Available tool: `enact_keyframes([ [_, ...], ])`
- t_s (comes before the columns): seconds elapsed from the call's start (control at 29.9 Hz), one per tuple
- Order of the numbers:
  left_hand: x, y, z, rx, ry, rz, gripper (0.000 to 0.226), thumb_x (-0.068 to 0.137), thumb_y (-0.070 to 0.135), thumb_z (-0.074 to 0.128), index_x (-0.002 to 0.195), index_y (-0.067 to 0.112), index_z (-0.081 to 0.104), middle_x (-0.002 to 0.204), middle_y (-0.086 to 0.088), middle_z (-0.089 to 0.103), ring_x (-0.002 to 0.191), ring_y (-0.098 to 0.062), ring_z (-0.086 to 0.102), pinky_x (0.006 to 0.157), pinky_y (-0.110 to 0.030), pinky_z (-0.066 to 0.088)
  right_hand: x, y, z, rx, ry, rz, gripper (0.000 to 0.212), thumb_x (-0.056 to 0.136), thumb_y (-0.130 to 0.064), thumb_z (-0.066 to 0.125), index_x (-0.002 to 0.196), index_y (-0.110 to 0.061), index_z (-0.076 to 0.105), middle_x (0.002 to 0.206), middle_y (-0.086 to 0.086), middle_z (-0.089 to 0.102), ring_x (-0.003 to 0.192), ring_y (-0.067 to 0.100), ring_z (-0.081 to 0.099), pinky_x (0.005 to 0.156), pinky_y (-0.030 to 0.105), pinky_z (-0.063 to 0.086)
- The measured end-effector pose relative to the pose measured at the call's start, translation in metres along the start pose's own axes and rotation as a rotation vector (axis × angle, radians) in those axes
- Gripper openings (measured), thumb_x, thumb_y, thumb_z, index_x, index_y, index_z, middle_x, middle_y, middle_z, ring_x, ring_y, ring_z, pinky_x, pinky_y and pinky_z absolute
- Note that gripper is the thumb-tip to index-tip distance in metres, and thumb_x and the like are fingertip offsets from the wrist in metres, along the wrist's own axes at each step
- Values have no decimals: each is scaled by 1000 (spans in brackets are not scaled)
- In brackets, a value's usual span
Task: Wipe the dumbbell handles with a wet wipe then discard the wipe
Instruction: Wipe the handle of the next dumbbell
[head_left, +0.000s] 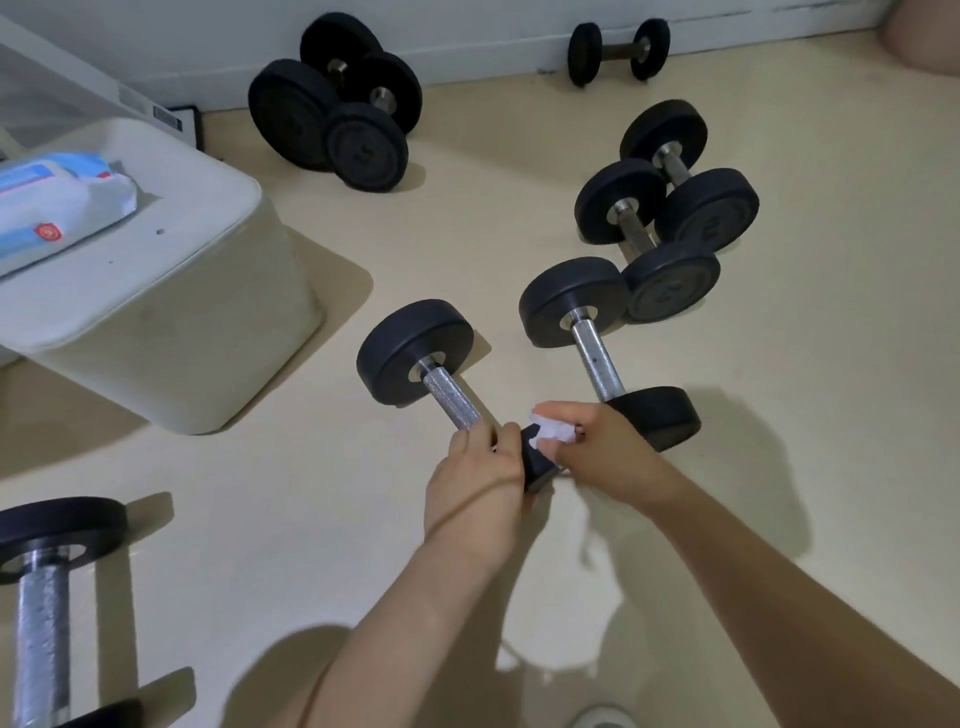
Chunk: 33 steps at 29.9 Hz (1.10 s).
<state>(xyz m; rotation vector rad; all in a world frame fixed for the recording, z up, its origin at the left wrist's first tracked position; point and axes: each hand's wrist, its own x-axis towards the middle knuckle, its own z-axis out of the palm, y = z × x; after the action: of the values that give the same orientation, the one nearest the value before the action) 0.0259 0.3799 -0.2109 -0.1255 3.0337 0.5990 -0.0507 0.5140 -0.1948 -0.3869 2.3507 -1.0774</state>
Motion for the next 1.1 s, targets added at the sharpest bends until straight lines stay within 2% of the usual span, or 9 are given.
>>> enact_keyframes([
  [0.1,2,1,-1,69,-26,-16,37,72,24,73,103,11,56,92,-10,58,77,-30,58,50,-31,31,13,9,-9,-436,-181,-242,51,66,-10,78,114,-8,60,108,6,61,97,23,56,83,24,46],
  [0.23,4,2,-11,250,-96,-59,41,58,20,81,91,11,58,75,-8,62,56,-27,62,45,-26,23,33,9,12,-911,-200,-342,38,66,-34,72,98,-23,55,96,-2,57,89,21,54,78,35,48],
  [0.33,2,-11,-9,189,-218,-74,31,87,17,56,114,10,45,102,-11,63,90,-33,62,61,-32,32,35,-5,13,-926,-237,-335,39,66,-39,73,98,-26,55,94,-7,54,94,16,51,78,31,45],
  [0.53,-36,-64,-18,-13,-193,-5,34,77,33,64,101,27,40,83,-1,64,72,-28,58,56,-32,39,17,-34,50,-1019,-243,-440,38,70,-43,66,101,-25,55,94,-5,55,92,17,52,83,29,38],
  [0.74,-72,-126,-50,-94,-219,33,55,66,9,56,112,39,55,93,14,66,81,-11,60,68,-28,49,-18,-47,111,-565,-286,-266,48,65,-52,64,108,-36,52,94,-11,52,87,14,54,78,34,50],
  [0.87,-83,-133,-56,-142,-184,-26,65,61,3,47,116,38,57,100,13,63,89,-11,58,72,-26,47,-24,-59,101,-84,-318,-149,28,81,-32,70,104,-16,67,94,-2,56,89,10,56,83,25,44],
  [0.97,-82,-136,-54,-142,-172,-88,66,62,4,50,118,38,56,103,12,59,92,-13,57,74,-26,47,6,-49,88,59,-84,-98,21,93,-23,52,84,-16,70,88,0,58,85,12,62,79,29,47],
  [1.04,-80,-137,-54,-181,-212,-108,61,64,9,55,115,42,55,103,15,58,92,-9,56,75,-23,47,31,-40,94,160,12,-73,32,93,-12,47,92,-34,71,104,-3,59,85,9,68,80,25,51],
  [1.1,-77,-137,-60,-263,-269,-122,55,65,17,61,109,50,53,101,19,58,91,-2,55,76,-20,47,52,-34,110,285,66,-61,30,92,-7,50,98,-28,71,108,7,63,84,9,69,74,21,52],
])
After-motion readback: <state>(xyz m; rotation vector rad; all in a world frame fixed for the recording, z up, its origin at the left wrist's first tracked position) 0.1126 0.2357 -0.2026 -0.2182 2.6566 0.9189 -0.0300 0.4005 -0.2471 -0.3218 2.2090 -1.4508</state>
